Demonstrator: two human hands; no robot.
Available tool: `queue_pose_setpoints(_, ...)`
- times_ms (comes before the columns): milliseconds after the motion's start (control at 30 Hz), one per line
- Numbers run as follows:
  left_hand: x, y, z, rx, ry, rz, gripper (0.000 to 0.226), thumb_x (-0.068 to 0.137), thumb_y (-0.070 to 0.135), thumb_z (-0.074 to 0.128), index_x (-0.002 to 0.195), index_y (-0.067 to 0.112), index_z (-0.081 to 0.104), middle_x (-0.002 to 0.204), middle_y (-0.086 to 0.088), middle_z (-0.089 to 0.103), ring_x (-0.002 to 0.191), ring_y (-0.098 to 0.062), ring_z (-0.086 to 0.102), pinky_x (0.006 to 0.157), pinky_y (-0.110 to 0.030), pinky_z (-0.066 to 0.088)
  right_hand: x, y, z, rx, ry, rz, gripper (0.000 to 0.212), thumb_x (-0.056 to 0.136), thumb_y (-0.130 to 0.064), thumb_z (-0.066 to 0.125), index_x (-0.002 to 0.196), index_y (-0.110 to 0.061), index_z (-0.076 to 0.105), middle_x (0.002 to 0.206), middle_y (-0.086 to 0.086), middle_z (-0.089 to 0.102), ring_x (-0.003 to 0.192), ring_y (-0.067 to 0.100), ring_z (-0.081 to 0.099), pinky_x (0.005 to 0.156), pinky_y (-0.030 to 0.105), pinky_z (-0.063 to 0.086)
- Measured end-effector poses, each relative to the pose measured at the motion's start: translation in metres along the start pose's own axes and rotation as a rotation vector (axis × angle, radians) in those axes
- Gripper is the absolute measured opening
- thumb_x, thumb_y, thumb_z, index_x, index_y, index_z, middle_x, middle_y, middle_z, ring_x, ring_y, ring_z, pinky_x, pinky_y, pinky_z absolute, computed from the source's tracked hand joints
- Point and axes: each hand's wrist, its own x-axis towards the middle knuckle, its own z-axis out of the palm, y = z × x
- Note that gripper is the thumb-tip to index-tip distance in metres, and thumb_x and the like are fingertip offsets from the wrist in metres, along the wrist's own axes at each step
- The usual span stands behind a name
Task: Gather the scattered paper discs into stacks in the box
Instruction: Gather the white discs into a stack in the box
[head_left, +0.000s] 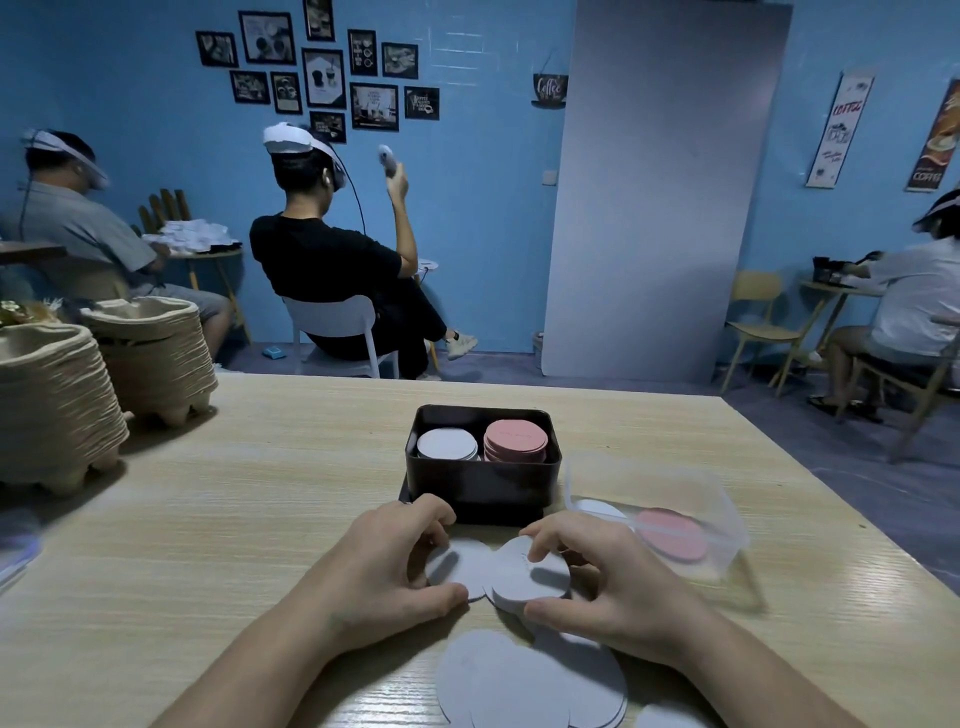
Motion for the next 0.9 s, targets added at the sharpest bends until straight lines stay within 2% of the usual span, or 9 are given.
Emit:
queue_pose_setpoints(100,0.000,0.003,0.000,0.012,0.011,0.020,0.051,0.075,0.066,0.071,0.115,0.043,0.049,0.104,0.025,0.057,0.101,-0.001,0.054,0.090,-0.031,0.049,0.001,-0.001,0.000,-0.004,-0.001,-0.004,0.036,0.075,-0.048,0.085,0.101,-0.039,0.061,0.121,-0.024,0.063,0.112,0.015,0.066,0.088,0.040,0.054)
queue_pose_setpoints(200,0.000,0.005,0.006,0.064,-0.039,-0.002,0.065,0.072,0.075,0.067,0.128,0.048,0.046,0.111,0.028,0.048,0.109,-0.001,0.047,0.098,-0.028,0.044,0.002,-0.001,0.000,-0.013,-0.006,-0.014,0.036,0.075,-0.046,0.084,0.101,-0.039,0.060,0.119,-0.023,0.064,0.108,0.022,0.068,0.086,0.043,0.055)
queue_pose_setpoints(300,0.002,0.002,0.009,0.018,-0.014,-0.020,0.063,0.071,0.073,0.068,0.125,0.049,0.046,0.114,0.031,0.050,0.115,-0.001,0.049,0.101,-0.031,0.046,0.002,-0.001,0.001,-0.020,-0.001,-0.016,0.038,0.075,-0.048,0.084,0.102,-0.039,0.060,0.123,-0.026,0.062,0.111,0.014,0.065,0.089,0.040,0.054)
queue_pose_setpoints(400,0.003,0.004,0.007,0.010,-0.004,-0.002,0.055,0.072,0.069,0.070,0.116,0.046,0.048,0.108,0.030,0.052,0.108,0.000,0.050,0.095,-0.031,0.048,0.001,0.000,0.001,-0.022,0.002,-0.017,0.038,0.075,-0.049,0.084,0.102,-0.040,0.060,0.124,-0.028,0.061,0.115,0.009,0.063,0.091,0.038,0.054)
queue_pose_setpoints(533,-0.001,0.003,0.000,-0.057,0.074,0.019,0.044,0.072,0.059,0.076,0.099,0.037,0.051,0.096,0.018,0.058,0.092,-0.008,0.057,0.078,-0.038,0.053,0.001,0.000,0.001,-0.020,0.009,-0.014,0.037,0.075,-0.045,0.085,0.102,-0.037,0.061,0.120,-0.025,0.064,0.110,0.014,0.065,0.087,0.041,0.054)
queue_pose_setpoints(633,-0.003,0.004,-0.005,-0.128,0.164,0.012,0.041,0.072,0.053,0.079,0.100,0.034,0.055,0.097,0.017,0.061,0.094,-0.009,0.060,0.071,-0.035,0.056,0.001,-0.001,0.001,-0.021,0.013,-0.009,0.036,0.075,-0.044,0.084,0.101,-0.035,0.062,0.118,-0.023,0.063,0.107,0.014,0.064,0.085,0.040,0.054)
queue_pose_setpoints(700,-0.003,0.009,-0.005,-0.145,0.198,0.032,0.041,0.073,0.053,0.080,0.101,0.034,0.056,0.096,0.017,0.061,0.093,-0.009,0.060,0.071,-0.032,0.055,0.001,-0.002,0.002,-0.026,0.012,-0.016,0.034,0.075,-0.043,0.083,0.101,-0.034,0.063,0.118,-0.024,0.063,0.104,0.013,0.064,0.085,0.038,0.054)
queue_pose_setpoints(800,-0.002,0.016,-0.001,-0.170,0.183,0.084,0.044,0.075,0.054,0.081,0.106,0.032,0.059,0.095,0.017,0.064,0.090,-0.010,0.062,0.075,-0.035,0.054,0.003,-0.004,0.002,-0.014,0.012,-0.036,0.035,0.078,-0.042,0.082,0.105,-0.035,0.062,0.113,-0.017,0.065,0.099,0.015,0.063,0.084,0.038,0.053)
queue_pose_setpoints(900,-0.001,0.020,0.004,-0.177,0.158,0.117,0.050,0.076,0.059,0.080,0.111,0.030,0.060,0.097,0.017,0.065,0.091,-0.009,0.064,0.077,-0.037,0.056,0.003,-0.007,0.003,0.028,-0.017,-0.042,0.037,0.084,-0.048,0.078,0.115,-0.042,0.059,0.121,-0.017,0.065,0.108,0.013,0.061,0.091,0.033,0.052)
